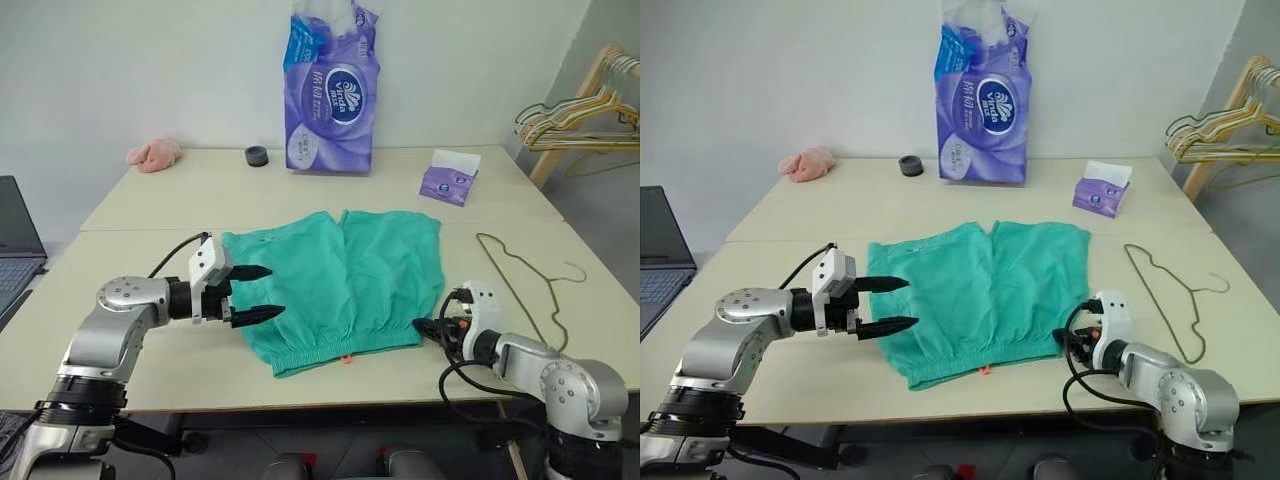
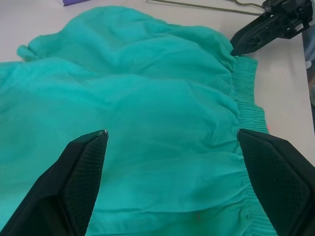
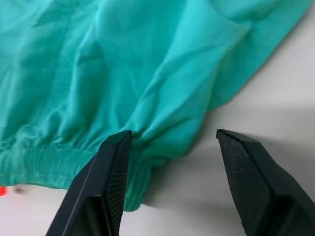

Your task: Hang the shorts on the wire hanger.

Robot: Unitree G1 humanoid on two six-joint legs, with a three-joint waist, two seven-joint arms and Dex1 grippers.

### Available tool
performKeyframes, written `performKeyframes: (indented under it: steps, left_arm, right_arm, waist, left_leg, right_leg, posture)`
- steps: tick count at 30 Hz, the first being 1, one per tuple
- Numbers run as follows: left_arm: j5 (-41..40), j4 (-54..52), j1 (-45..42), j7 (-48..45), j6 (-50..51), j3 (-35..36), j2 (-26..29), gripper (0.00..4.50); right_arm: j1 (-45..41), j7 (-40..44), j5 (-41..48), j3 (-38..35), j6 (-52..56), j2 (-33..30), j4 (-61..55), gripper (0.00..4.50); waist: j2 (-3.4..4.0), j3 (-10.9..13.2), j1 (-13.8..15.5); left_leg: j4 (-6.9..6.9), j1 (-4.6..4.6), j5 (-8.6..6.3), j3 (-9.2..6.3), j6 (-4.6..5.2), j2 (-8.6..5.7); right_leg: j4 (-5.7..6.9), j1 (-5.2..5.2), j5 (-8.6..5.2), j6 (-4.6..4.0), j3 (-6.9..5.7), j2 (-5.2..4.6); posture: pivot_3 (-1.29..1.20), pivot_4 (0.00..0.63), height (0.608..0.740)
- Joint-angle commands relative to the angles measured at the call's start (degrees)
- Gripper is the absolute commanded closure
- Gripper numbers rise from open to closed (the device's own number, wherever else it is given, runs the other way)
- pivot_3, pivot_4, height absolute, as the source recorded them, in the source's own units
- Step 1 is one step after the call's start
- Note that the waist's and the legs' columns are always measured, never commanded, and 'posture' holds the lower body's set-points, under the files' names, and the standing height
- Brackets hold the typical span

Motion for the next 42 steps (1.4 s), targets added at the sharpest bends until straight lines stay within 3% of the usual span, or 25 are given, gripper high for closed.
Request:
performKeyframes:
  steps: [1, 6, 13, 19, 22, 26, 31, 37, 42]
  left_arm:
    - [-0.59, -2.15, -0.78, -1.12, 0.36, -0.22, 0.57, 0.00]
    - [-0.97, -3.44, 0.65, -5.30, 1.23, -0.80, 3.10, 0.00]
    - [-0.75, -3.08, 1.07, -6.08, 1.17, -0.25, 4.35, 0.00]
    - [-1.51, -5.85, 3.71, -5.70, 2.00, 1.09, 5.37, 0.00]
    - [-2.06, -7.97, 5.79, -5.24, 2.83, 1.70, 5.75, 0.00]
    - [-2.68, -9.70, 6.92, -5.01, 3.85, 1.86, 6.02, 0.00]
    - [-2.93, -10.02, 6.64, -5.09, 4.41, 1.51, 5.85, 0.00]
    - [-2.22, -7.78, 4.28, -5.80, 3.68, -0.56, 4.71, 0.00]
    - [-1.88, -6.11, 2.48, -5.88, 3.02, -1.96, 3.52, 0.00]
  right_arm:
    - [-4.16, 1.01, 3.34, -3.32, 3.41, 1.98, 1.18, 2.84]
    - [-6.84, 2.04, 3.15, -1.37, 5.12, 1.26, 4.52, 4.48]
    - [-6.97, 4.76, -0.32, 5.72, 0.00, -5.35, 7.44, 4.48]
    - [-11.93, 16.48, -8.71, 15.22, -13.49, -24.24, 17.64, 4.48]
    - [-20.65, 22.38, -19.47, 24.33, -28.74, -29.88, 29.30, 4.48]
    - [-33.68, 25.91, -31.40, 33.34, -46.80, -27.57, 46.21, 4.48]
    - [-46.36, 25.39, -40.57, 37.47, -63.76, -19.53, 63.12, 4.48]
    - [-49.73, 29.41, -42.91, 36.19, -70.88, -16.00, 69.58, 4.48]
    - [-48.45, 28.81, -44.88, 33.65, -71.13, -20.31, 67.94, 2.95]
  waist:
    - [0.00, 0.00, -0.06]
    - [0.02, 0.01, -0.20]
    - [0.06, 0.05, -0.31]
    - [0.10, 0.57, 0.00]
    - [0.04, 0.87, -0.17]
    - [-0.01, 1.13, -0.86]
    - [-0.10, 1.20, -0.99]
    - [-0.12, 1.19, -0.62]
    - [-0.11, 1.20, -0.37]
  left_leg:
    - [0.00, 0.00, 0.00, -0.01, 0.00, 0.01]
    - [-0.02, -0.01, 0.00, -0.01, 0.00, 0.03]
    - [-0.05, -0.03, -0.02, 0.00, 0.03, 0.02]
    - [0.01, -0.02, -0.02, 0.11, 0.04, -0.05]
    - [0.01, 0.00, -0.02, 0.11, 0.04, 0.00]
    - [0.01, 0.02, -0.01, 0.23, 0.05, 0.06]
    - [-0.03, -0.06, -0.01, 0.10, 0.05, 0.06]
    - [-0.03, -0.32, -0.02, -0.24, 0.03, 0.02]
    - [0.07, -0.39, -0.02, -0.23, 0.03, -0.06]
  right_leg:
    - [0.00, 0.00, 0.00, 0.00, 0.00, 0.01]
    - [-0.01, -0.02, 0.00, -0.01, -0.01, 0.04]
    - [-0.04, -0.05, -0.03, -0.02, 0.01, 0.02]
    - [-0.09, -0.01, 0.01, 0.07, 0.06, -0.07]
    - [-0.06, -0.03, 0.02, 0.07, 0.04, -0.04]
    - [0.02, -0.12, 0.07, 0.05, 0.12, 0.01]
    - [0.04, -0.19, 0.23, -0.27, 0.08, 0.02]
    - [-0.10, -0.28, 0.23, -0.28, -0.08, -0.20]
    - [-0.06, -0.32, 0.24, -0.26, -0.01, -0.33]
  posture:
    - [-0.05, 0.020, 0.740]
    - [-0.04, 0.021, 0.740]
    - [-0.03, 0.022, 0.740]
    - [0.00, 0.030, 0.740]
    - [0.01, 0.031, 0.740]
    - [0.02, 0.030, 0.740]
    - [0.01, 0.029, 0.740]
    - [-0.02, 0.021, 0.740]
    - [-0.06, 0.025, 0.740]
